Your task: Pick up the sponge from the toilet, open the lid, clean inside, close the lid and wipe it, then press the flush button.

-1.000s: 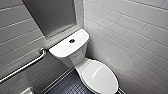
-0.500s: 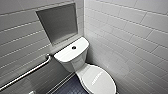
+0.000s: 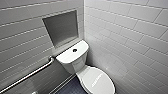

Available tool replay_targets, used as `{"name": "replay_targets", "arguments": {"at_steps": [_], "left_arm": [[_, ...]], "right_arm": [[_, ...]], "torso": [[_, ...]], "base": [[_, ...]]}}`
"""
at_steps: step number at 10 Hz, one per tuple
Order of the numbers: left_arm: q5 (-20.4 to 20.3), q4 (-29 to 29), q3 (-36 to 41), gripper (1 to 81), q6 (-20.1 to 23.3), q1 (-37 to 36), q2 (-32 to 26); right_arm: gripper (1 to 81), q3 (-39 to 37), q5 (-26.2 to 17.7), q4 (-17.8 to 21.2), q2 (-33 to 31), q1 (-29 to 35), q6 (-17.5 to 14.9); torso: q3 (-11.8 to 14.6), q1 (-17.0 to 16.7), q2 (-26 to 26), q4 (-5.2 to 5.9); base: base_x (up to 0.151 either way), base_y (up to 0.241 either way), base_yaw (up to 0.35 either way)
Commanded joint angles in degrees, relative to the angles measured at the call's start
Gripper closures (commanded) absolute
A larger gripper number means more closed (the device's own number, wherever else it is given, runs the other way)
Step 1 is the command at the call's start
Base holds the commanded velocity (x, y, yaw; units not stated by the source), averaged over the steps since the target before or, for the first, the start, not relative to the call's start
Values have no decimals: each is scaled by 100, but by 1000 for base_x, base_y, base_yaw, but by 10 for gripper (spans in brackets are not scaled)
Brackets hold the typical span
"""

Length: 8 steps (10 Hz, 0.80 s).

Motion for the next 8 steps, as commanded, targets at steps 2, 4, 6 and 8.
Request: {"name": "replay_targets", "arguments": {"at_steps": [2, 4, 6, 8], "left_arm": [[501, 23, -166, 10, 20, 32, 136], [501, 32, -166, 10, 20, 32, 136], [501, 23, -175, 10, 20, 32, 127], [501, 23, -183, 10, 20, 40, 127]], "right_arm": [[811, -504, -281, -272, 330, -156, 16], [811, -636, -281, -298, 462, -156, 16], [811, -662, -289, -360, 541, -156, 16], [811, -706, -298, -360, 576, -147, 16]], "torso": [[560, -457, 710, 0], [897, -698, 1086, 0], [1322, -969, 1495, 0], [1747, -1242, 1913, 0]], "base": [[0, 0, 0], [0, 0, 0], [0, 0, 0], [0, 0, 0]]}}
